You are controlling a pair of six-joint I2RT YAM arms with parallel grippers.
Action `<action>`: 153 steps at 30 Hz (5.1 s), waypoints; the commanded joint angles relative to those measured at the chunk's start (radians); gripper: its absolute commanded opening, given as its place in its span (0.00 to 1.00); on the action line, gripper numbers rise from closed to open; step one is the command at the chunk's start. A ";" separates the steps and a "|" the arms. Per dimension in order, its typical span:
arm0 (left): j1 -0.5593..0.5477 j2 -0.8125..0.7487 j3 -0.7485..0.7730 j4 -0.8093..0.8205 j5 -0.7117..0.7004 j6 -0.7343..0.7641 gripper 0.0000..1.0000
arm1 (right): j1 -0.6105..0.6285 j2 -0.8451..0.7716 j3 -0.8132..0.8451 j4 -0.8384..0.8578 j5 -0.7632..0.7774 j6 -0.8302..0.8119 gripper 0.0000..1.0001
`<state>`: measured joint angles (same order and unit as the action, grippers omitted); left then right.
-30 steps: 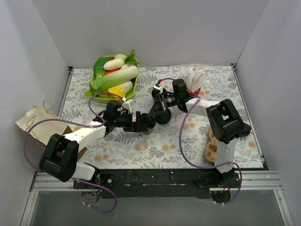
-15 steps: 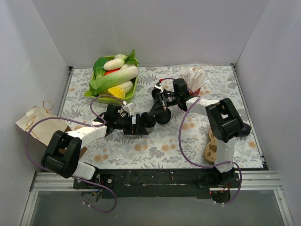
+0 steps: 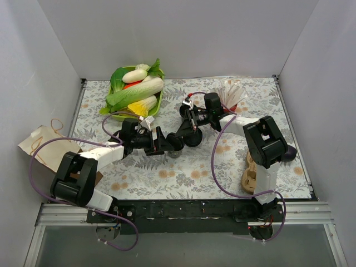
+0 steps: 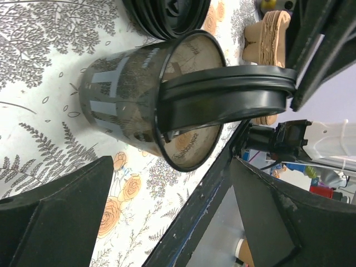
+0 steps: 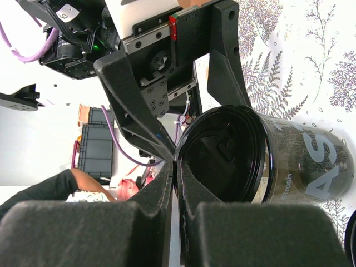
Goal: Pack the takeout coffee
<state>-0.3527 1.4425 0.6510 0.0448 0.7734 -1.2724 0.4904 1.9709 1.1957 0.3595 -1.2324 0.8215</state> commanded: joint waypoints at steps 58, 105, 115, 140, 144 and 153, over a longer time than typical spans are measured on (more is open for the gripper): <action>0.014 0.025 0.035 0.046 0.027 -0.002 0.86 | -0.041 0.049 0.085 -0.044 0.007 -0.088 0.40; 0.018 0.016 0.006 0.064 0.010 -0.005 0.86 | -0.039 0.036 0.091 -0.301 0.076 -0.392 0.40; 0.027 0.021 -0.019 0.072 0.006 0.010 0.86 | -0.012 0.023 0.130 -0.330 0.073 -0.426 0.40; 0.040 0.035 -0.027 0.087 0.030 0.025 0.86 | 0.007 -0.001 0.203 -0.450 0.114 -0.594 0.43; 0.038 0.033 -0.027 0.084 0.032 0.027 0.86 | 0.008 -0.003 0.206 -0.467 0.132 -0.622 0.44; 0.038 0.024 -0.027 0.078 0.033 0.030 0.86 | 0.033 -0.009 0.245 -0.565 0.180 -0.728 0.46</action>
<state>-0.3199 1.4830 0.6304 0.1139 0.7979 -1.2633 0.5030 2.0148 1.3914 -0.1387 -1.0813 0.1783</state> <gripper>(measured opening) 0.860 0.455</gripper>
